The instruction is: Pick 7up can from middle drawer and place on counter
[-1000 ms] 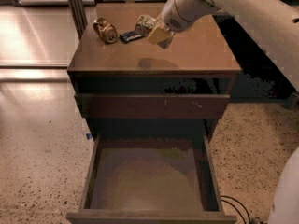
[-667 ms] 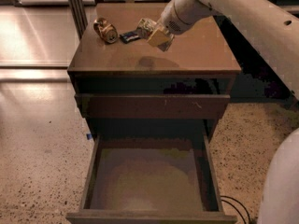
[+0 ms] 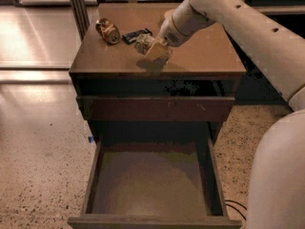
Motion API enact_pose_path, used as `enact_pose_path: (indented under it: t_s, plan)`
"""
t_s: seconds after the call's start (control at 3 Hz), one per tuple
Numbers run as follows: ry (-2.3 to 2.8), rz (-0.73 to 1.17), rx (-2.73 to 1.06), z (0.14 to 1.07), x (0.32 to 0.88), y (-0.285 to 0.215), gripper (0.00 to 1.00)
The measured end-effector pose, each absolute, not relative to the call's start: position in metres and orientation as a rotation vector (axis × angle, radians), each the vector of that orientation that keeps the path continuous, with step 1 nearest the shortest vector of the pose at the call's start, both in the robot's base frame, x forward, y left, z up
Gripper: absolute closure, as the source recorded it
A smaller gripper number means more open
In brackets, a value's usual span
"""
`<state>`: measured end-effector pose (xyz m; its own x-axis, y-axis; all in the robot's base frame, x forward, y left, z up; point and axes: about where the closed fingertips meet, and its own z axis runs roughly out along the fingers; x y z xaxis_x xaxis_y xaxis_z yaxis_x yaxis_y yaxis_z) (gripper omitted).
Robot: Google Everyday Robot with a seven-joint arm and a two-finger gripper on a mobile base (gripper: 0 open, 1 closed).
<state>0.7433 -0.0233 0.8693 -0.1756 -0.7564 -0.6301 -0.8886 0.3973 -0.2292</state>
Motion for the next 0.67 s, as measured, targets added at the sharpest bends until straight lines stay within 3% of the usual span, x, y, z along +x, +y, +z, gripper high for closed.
enact_pose_path:
  t_s: [0.67]
  plan:
    - [2.019, 0.172, -1.3, 0.868, 0.766, -0.048, 1.0]
